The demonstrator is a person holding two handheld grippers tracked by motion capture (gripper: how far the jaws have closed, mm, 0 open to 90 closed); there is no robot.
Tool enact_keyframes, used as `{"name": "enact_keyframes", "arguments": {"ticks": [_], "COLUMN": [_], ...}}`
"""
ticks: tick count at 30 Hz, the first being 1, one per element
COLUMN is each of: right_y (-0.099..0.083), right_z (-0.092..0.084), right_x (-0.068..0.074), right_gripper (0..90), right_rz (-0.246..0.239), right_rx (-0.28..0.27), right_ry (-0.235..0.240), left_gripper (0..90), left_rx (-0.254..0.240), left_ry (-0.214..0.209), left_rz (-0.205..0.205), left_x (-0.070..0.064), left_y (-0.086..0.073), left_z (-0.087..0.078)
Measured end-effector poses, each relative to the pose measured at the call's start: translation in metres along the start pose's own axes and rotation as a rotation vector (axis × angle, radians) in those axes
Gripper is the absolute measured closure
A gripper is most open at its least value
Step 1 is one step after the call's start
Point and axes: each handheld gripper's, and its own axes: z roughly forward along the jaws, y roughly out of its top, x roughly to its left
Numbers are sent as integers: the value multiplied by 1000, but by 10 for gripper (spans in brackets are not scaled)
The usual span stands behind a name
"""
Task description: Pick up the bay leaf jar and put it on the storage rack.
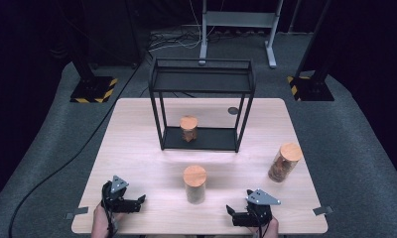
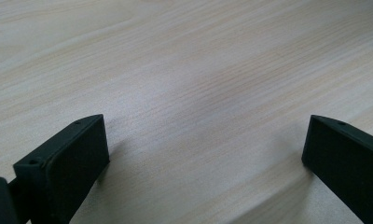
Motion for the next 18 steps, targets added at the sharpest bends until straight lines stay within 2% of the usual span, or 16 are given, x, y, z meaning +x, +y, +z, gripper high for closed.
{"name": "enact_keyframes", "arguments": {"ticks": [9,18], "right_y": [0,0], "right_z": [1,0], "right_x": [1,2], "right_gripper": [34,22], "right_rz": [2,0], "right_rx": [9,-4], "right_ry": [-8,-16], "left_gripper": [0,0], "left_rx": [0,-1], "left_ry": [10,8], "left_rz": [-8,-8], "left_x": [-1,-1], "left_y": [-2,-2], "left_z": [-2,-2]}}
